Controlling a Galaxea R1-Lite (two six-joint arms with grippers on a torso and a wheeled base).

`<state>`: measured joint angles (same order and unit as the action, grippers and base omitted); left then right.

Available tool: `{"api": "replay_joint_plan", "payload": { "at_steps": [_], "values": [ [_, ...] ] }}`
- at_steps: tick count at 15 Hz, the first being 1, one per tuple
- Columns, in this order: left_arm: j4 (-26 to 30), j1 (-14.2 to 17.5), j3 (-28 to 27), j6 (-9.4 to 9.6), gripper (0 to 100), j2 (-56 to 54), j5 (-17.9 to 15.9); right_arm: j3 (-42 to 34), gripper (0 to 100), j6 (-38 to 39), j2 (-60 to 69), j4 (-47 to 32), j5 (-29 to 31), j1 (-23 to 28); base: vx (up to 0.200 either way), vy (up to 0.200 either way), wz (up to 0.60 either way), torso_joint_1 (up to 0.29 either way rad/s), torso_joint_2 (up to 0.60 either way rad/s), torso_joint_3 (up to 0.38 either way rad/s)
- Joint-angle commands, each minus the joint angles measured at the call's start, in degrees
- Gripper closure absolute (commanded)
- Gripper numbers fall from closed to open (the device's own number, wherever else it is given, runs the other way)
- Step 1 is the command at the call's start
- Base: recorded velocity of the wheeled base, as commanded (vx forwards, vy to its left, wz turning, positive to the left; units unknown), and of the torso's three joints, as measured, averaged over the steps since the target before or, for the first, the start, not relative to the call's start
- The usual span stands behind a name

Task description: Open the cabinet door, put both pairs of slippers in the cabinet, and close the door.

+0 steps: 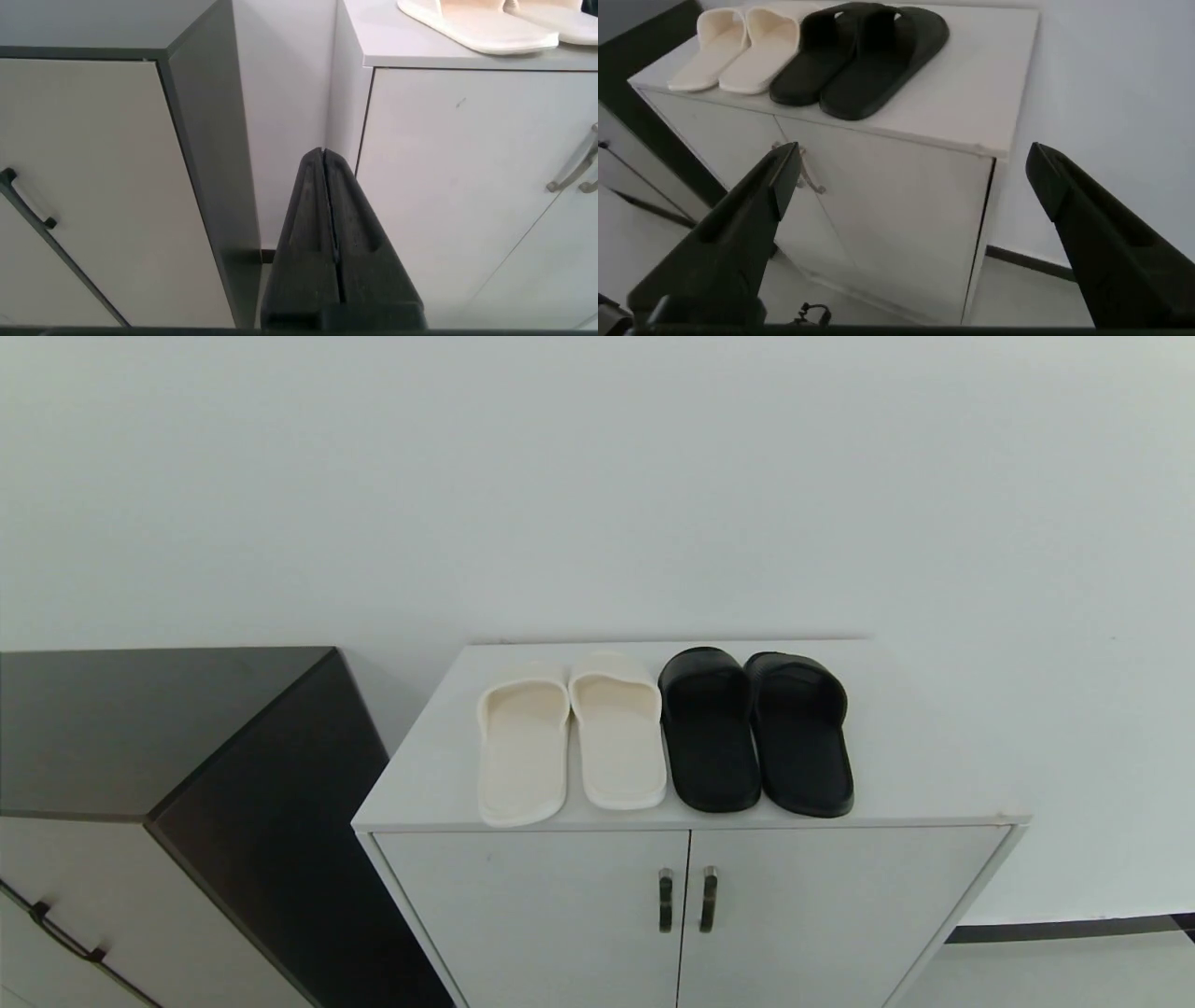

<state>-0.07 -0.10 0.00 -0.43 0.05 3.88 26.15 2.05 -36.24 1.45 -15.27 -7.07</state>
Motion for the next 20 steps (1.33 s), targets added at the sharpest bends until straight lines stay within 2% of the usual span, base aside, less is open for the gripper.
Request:
{"api": "replay_joint_plan", "payload": {
  "at_steps": [1,2,4,5,6,8,11,13,18,20],
  "values": [
    [0.0,0.0,0.0,-0.01,100,0.0,0.1,4.6,0,0.8,-13.3,3.6,5.3,-9.7,0.0,0.0,0.0,0.0,0.0,0.0],
    [0.0,0.0,0.0,-0.01,100,0.0,0.0,7.6,0,4.7,-16.8,3.7,12.7,-18.8,0.0,0.0,0.0,0.0,0.0,0.0],
    [0.0,0.0,0.0,0.08,100,0.0,0.0,13.4,0,10.3,-23.3,3.6,25.4,-31.6,0.0,0.0,0.0,0.0,0.0,0.0],
    [0.0,0.0,0.0,-0.01,100,0.0,0.0,16.0,0,12.9,-27.2,3.6,30.9,-35.7,0.0,0.0,0.0,0.0,0.0,0.0],
    [0.0,0.0,0.0,-0.01,100,0.0,0.0,17.6,0,13.9,-29.9,3.7,33.7,-37.7,0.0,0.0,0.0,0.0,0.0,0.0],
    [0.0,0.0,0.0,-0.01,100,0.0,0.0,25.9,0,14.5,-40.5,4.1,40.9,-42.4,0.0,0.0,0.0,0.0,0.0,0.0],
    [0.0,0.0,0.0,-0.01,100,0.0,0.1,35.0,0,14.7,-50.9,4.1,47.1,-45.2,0.0,0.0,0.0,0.0,0.0,0.0],
    [0.0,0.0,0.0,-0.1,100,0.0,0.1,40.2,0,17.9,-56.6,4.1,49.8,-45.4,0.0,0.0,0.0,0.0,0.0,0.0],
    [0.0,0.0,0.0,-0.1,100,0.0,0.1,44.3,0,19.4,-65.4,5.0,57.0,-44.4,0.0,0.0,0.0,0.0,0.0,0.0],
    [0.0,0.0,0.0,-0.1,100,0.0,0.1,46.8,0,19.4,-68.3,5.7,59.7,-42.3,0.0,0.0,0.0,0.0,0.0,0.0]
  ]
}}
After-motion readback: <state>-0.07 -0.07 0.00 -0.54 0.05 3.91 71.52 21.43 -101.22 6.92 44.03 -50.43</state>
